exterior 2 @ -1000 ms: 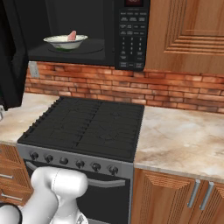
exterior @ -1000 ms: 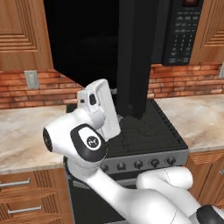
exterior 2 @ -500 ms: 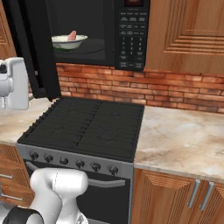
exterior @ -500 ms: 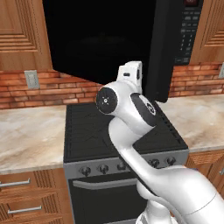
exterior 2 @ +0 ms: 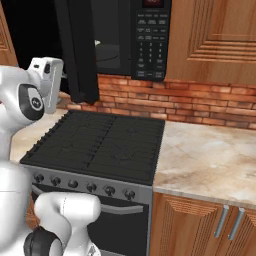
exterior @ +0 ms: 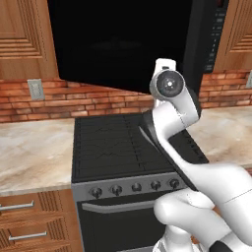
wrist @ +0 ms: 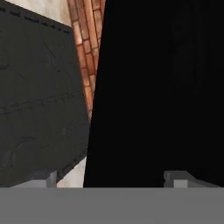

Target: Remove the pear from the bowl and place it on the small plate. Then place the bowl with only the steak in the microwave, close the door, and press the start button to microwave the steak.

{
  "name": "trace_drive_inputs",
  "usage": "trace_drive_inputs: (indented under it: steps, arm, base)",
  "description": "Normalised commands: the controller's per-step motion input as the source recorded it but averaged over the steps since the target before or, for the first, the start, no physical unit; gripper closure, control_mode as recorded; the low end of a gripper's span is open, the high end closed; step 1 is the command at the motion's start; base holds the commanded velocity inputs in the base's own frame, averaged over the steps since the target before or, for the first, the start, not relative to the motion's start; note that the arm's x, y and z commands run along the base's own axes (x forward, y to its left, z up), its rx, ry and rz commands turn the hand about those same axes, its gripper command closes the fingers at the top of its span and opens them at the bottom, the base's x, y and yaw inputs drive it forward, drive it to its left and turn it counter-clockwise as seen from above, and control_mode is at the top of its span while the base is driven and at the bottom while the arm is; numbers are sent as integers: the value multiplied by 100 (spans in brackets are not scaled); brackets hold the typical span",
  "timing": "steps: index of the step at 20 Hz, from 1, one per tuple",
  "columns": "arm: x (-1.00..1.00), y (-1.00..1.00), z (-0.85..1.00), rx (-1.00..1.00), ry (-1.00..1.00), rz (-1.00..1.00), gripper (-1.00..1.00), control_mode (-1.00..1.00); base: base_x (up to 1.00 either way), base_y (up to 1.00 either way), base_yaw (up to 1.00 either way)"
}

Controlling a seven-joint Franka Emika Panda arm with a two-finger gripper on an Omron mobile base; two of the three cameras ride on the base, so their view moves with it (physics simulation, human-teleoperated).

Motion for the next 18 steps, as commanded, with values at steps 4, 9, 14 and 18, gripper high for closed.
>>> trace_drive_inputs:
  steps: [4,9,14,18]
  arm:
    - [82,0,0,10,12,21,-100,-100]
    - [73,0,4,8,10,19,-100,-100]
    - [58,0,14,4,7,14,-100,-100]
    - [50,0,10,1,6,11,-100,-100]
  base:
    - [0,0,0]
    - [0,0,0]
    - [0,0,0]
    - [0,0,0]
